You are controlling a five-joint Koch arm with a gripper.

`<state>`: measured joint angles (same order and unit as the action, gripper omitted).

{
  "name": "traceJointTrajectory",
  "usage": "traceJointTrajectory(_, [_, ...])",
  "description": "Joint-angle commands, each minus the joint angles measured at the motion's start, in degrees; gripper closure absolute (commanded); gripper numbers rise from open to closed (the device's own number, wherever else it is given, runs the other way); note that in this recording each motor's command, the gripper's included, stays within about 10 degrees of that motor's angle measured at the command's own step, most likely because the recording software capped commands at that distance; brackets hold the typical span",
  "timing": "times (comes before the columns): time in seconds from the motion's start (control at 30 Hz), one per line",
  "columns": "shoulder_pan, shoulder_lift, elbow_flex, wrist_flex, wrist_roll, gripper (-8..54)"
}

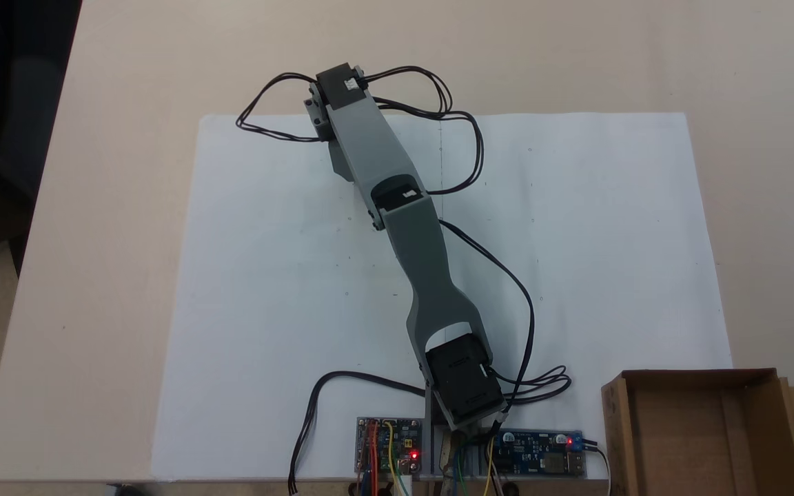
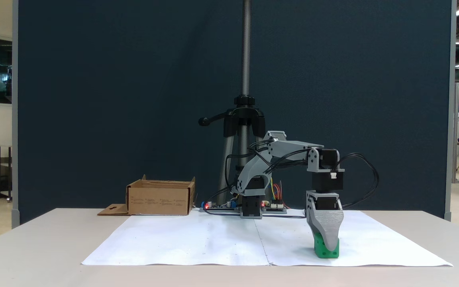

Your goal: Grasp a green dice and put it in the bin.

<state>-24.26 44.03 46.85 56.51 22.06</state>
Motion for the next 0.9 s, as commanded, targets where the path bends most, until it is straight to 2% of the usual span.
traceJointTrajectory(0.0, [-1.49, 1.14, -3.69, -2.64, 0.26, 4.0])
traceJointTrajectory(0.87, [-0.18, -0.62, -3.69, -4.83, -0.62, 5.2])
